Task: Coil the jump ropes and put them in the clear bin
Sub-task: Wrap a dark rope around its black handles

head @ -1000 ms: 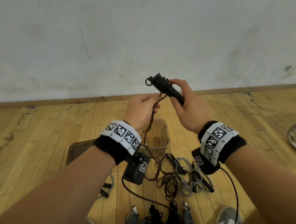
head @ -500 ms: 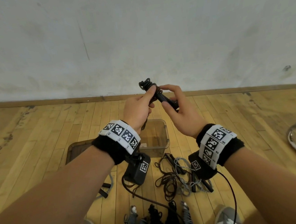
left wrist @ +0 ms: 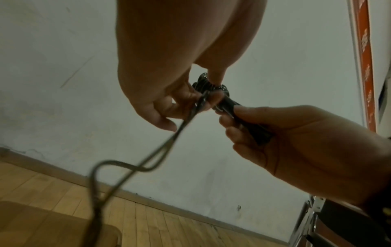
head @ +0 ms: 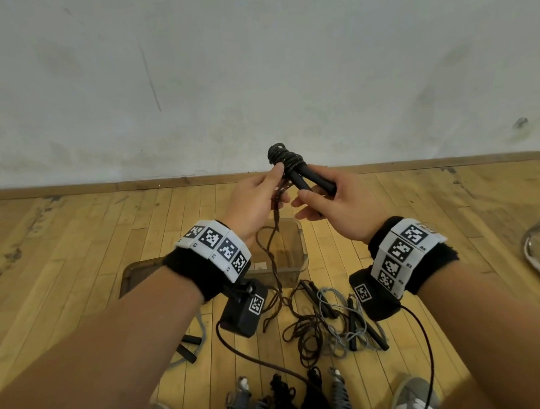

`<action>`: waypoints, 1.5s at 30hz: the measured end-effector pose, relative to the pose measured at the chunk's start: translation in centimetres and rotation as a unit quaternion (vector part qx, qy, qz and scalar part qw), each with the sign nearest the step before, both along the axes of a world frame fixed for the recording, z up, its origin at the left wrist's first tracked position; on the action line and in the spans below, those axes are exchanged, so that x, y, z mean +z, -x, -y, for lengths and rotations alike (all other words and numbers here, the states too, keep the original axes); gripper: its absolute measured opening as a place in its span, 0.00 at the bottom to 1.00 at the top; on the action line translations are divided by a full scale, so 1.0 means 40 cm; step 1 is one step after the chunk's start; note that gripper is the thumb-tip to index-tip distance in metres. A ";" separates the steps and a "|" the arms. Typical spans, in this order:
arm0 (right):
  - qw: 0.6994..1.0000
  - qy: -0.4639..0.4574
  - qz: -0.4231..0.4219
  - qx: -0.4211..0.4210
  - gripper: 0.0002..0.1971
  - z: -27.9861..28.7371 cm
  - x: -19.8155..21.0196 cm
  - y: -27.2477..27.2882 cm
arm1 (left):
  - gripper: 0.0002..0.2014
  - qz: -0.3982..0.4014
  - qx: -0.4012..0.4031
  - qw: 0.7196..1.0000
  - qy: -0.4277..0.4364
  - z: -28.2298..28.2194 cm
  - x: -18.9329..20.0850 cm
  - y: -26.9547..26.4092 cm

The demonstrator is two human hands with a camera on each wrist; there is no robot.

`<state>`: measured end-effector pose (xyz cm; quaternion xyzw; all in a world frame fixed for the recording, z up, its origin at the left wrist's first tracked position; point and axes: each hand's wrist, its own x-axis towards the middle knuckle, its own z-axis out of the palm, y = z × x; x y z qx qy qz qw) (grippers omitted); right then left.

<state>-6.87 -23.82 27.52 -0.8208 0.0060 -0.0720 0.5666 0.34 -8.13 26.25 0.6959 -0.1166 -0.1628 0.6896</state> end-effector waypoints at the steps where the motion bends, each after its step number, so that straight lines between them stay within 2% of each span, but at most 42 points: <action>1: 1.000 0.013 0.005 -0.007 0.22 0.002 -0.002 0.000 | 0.19 0.000 0.006 1.000 0.000 0.000 0.000 0.001; 7: 0.992 0.097 0.039 -0.070 0.28 0.014 -0.010 -0.003 | 0.12 0.023 0.029 0.999 -0.018 -0.006 0.001 0.004; 12: 0.963 0.225 0.049 -0.138 0.31 0.030 -0.028 -0.017 | 0.10 0.030 0.033 0.999 -0.017 -0.009 0.011 0.008; 16: 0.948 0.276 0.047 -0.151 0.33 0.025 -0.038 -0.018 | 0.11 0.008 0.031 0.999 0.008 -0.010 0.018 0.014; 20: 0.938 0.305 0.098 -0.135 0.32 0.004 -0.059 -0.025 | 0.12 -0.038 0.030 0.997 0.052 -0.009 0.025 0.016; 24: 0.954 0.257 0.133 -0.073 0.25 -0.018 -0.081 -0.028 | 0.15 -0.064 0.035 0.995 0.065 -0.014 0.025 0.013; 27: 0.956 0.245 0.142 -0.078 0.24 -0.019 -0.086 -0.032 | 0.17 -0.080 0.044 0.993 0.073 -0.016 0.025 0.013; 34: 0.968 0.179 0.166 -0.052 0.24 -0.024 -0.075 -0.030 | 0.20 -0.075 0.050 0.994 0.064 -0.017 0.026 0.012; 39: 0.980 0.134 0.144 -0.035 0.27 -0.027 -0.063 -0.023 | 0.20 -0.056 0.061 0.996 0.044 -0.019 0.022 0.010; 41: 0.987 0.091 0.120 -0.050 0.30 -0.024 -0.050 -0.021 | 0.18 -0.063 0.060 0.995 0.054 -0.018 0.024 0.008; 45: 0.991 -0.079 0.048 -0.095 0.38 -0.008 -0.037 -0.022 | 0.15 -0.067 0.020 0.995 0.071 -0.017 0.035 0.004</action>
